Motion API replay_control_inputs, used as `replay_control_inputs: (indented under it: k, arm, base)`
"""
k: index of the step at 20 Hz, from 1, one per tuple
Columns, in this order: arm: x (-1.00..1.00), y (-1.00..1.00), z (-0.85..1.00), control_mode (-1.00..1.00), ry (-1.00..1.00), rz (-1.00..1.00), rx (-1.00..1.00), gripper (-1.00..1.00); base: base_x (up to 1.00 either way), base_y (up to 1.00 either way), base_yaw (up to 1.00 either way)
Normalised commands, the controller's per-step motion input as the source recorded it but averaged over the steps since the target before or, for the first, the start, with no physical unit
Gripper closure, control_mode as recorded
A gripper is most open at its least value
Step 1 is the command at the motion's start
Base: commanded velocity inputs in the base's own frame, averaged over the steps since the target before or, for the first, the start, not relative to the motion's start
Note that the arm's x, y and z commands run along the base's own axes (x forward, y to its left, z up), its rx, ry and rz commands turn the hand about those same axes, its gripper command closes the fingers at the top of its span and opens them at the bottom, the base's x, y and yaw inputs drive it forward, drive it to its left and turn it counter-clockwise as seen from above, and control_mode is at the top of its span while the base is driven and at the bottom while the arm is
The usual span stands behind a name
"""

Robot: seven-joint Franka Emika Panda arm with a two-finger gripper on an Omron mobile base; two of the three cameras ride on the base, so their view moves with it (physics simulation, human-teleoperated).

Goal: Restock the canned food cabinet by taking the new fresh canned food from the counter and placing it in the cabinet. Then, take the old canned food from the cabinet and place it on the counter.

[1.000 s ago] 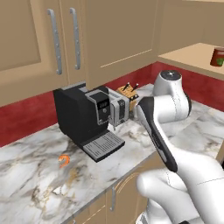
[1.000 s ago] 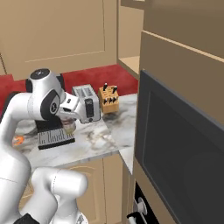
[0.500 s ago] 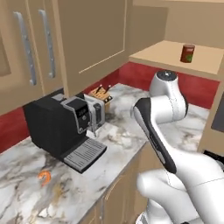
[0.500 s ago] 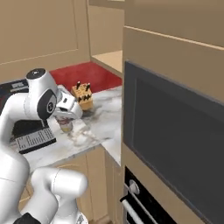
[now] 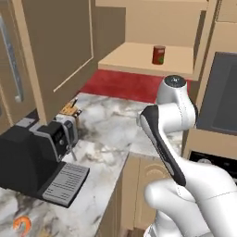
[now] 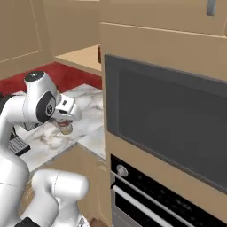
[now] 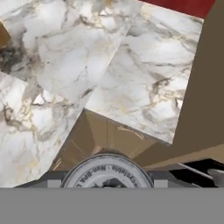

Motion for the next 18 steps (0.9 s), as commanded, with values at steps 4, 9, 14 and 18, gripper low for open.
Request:
replay_control_inputs:
  k: [4, 9, 14, 18]
  arm:
    - [0.00, 0.00, 0.00, 1.00, 0.00, 0.00, 0.00, 1.00]
    - [0.00, 0.00, 0.00, 1.00, 0.00, 0.00, 0.00, 1.00]
    - [0.00, 0.00, 0.00, 1.00, 0.00, 0.00, 0.00, 1.00]
    - [0.00, 0.00, 0.00, 1.00, 0.00, 0.00, 0.00, 1.00]
  base:
    - [0.20, 0.28, -0.66]
    - [0.44, 0.64, -0.53]
    - [0.74, 0.54, -0.29]
    - [0.59, 0.00, -0.16]
